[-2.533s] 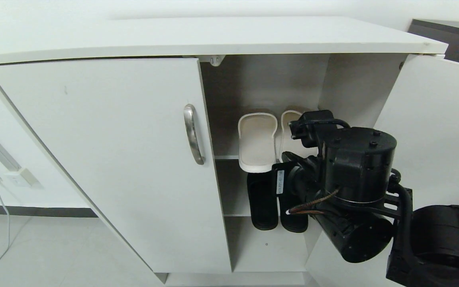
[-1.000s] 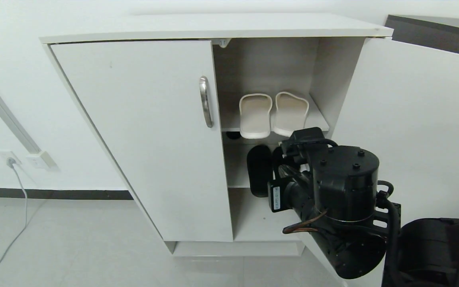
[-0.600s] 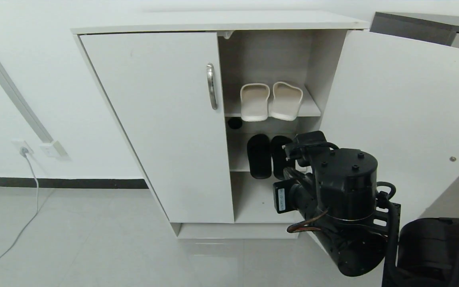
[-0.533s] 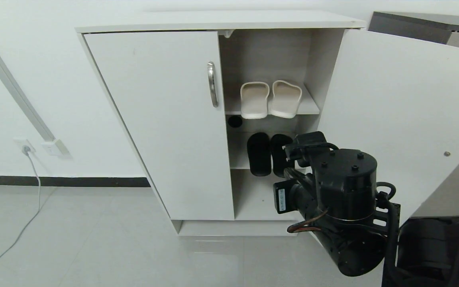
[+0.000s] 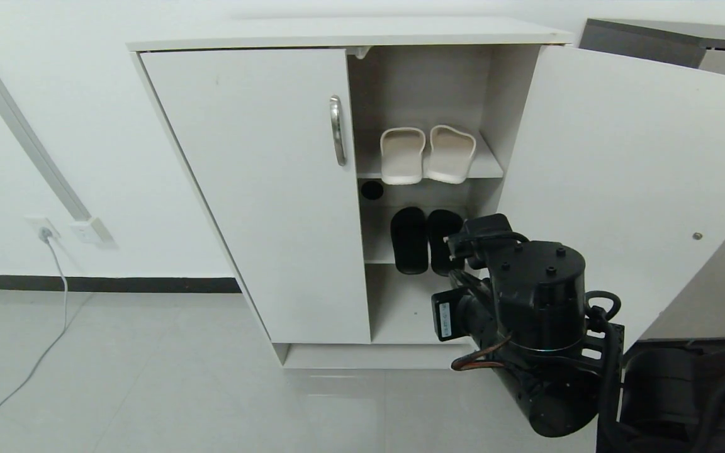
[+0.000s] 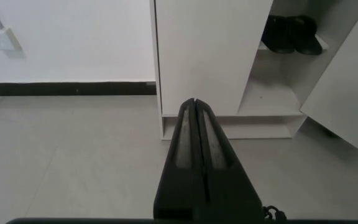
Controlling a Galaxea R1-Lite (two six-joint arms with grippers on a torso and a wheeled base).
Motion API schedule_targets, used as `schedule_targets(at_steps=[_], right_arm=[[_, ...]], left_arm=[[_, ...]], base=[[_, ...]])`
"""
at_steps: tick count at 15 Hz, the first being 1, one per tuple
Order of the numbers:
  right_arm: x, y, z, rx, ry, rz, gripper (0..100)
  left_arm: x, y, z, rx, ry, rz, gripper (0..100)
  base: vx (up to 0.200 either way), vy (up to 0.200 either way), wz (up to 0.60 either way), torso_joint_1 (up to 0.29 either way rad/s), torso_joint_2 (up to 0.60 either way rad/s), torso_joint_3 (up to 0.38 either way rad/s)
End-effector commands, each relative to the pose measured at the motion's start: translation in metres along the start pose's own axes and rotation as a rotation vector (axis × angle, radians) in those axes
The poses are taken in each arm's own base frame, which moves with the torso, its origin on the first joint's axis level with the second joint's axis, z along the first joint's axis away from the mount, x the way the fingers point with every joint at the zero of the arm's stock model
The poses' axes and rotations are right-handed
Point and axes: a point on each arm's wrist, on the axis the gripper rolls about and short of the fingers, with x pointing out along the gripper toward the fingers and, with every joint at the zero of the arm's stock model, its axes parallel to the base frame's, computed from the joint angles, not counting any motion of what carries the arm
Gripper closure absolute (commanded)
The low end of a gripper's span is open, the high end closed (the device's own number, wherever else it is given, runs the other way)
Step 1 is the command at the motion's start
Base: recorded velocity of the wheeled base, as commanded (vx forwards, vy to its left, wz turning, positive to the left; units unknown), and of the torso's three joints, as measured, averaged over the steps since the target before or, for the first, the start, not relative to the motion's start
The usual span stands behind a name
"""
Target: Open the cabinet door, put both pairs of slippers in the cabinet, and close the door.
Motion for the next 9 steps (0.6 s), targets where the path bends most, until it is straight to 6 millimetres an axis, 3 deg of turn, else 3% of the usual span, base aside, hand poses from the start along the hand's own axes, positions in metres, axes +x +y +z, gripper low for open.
schedule_targets(at_steps=[1, 9], right_arm=[[0.0008, 0.0, -0.0008, -0.001, 0.002, 0.004, 100], [0.0035, -0.0041, -0.0057, -0.005, 0.019, 0.018, 100]], left_arm=[[0.0, 0.0, 0.0, 0.0, 0.0, 0.001, 100], [0.0, 0.0001, 0.0001, -0.008, -0.002, 0.004, 100]], base=[[0.0, 0.0, 0.0, 0.0, 0.0, 0.0], [0.0, 0.0, 0.0, 0.0, 0.0, 0.0]])
